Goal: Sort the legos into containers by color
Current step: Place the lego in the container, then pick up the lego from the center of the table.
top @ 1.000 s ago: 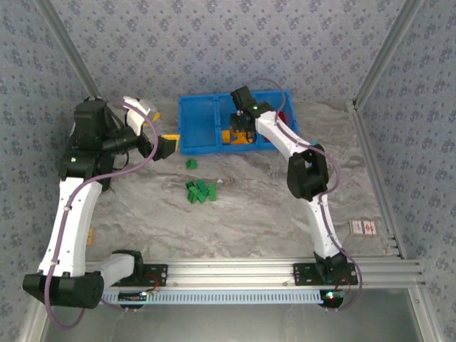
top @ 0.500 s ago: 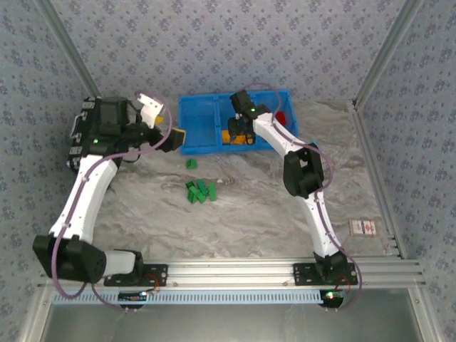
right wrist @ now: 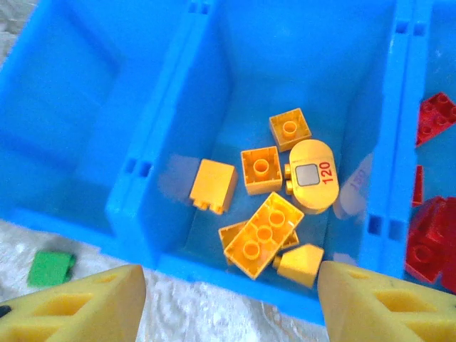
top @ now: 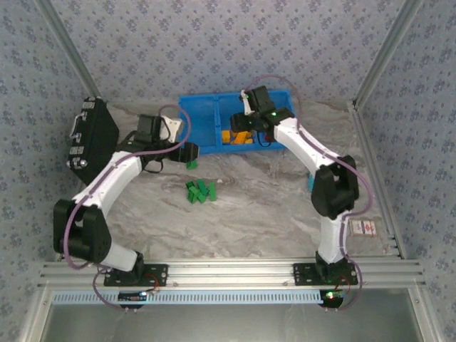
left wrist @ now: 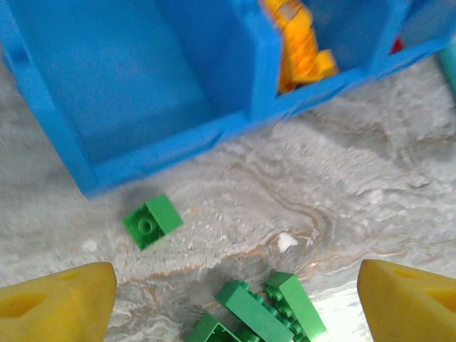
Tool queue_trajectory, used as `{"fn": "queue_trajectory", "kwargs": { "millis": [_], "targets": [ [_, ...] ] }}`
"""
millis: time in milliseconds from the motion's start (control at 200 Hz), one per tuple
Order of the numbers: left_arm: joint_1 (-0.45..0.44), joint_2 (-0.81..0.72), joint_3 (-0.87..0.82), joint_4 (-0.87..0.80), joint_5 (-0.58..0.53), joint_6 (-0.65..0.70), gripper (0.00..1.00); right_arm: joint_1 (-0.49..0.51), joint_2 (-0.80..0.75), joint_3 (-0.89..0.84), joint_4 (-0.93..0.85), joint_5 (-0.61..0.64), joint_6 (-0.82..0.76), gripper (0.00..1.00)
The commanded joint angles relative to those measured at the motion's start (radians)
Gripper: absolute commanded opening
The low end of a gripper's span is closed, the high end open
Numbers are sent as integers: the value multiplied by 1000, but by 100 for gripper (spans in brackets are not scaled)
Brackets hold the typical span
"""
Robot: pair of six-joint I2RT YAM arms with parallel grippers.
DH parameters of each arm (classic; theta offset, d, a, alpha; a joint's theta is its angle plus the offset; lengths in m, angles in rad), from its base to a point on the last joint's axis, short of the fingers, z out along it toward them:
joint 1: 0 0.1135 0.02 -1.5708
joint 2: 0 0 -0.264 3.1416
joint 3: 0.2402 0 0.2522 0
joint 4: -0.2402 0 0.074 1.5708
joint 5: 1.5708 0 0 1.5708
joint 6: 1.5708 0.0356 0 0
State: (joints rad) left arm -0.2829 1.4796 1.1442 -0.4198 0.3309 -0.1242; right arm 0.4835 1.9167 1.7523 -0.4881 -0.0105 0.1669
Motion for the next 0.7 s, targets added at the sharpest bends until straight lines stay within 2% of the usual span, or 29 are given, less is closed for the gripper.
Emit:
{"fn": "queue_trajectory", "kwargs": {
  "millis": [0,300,555,695],
  "targets": [
    [-20,53,-25,73,-73,-109,86,-11,-131,-94,49,-46,-73,68],
    [-88,236,-16,116,-278,-177,79,-20,-432,-334,57,-81,-134,68],
    [-99,374,52,138,-346,-198,74,-5,-642,-517,85,-112,-25,69],
    [-107,434,107,128,-378,-197,72,-6,-673,-551,67,-108,-38,69]
  ]
}}
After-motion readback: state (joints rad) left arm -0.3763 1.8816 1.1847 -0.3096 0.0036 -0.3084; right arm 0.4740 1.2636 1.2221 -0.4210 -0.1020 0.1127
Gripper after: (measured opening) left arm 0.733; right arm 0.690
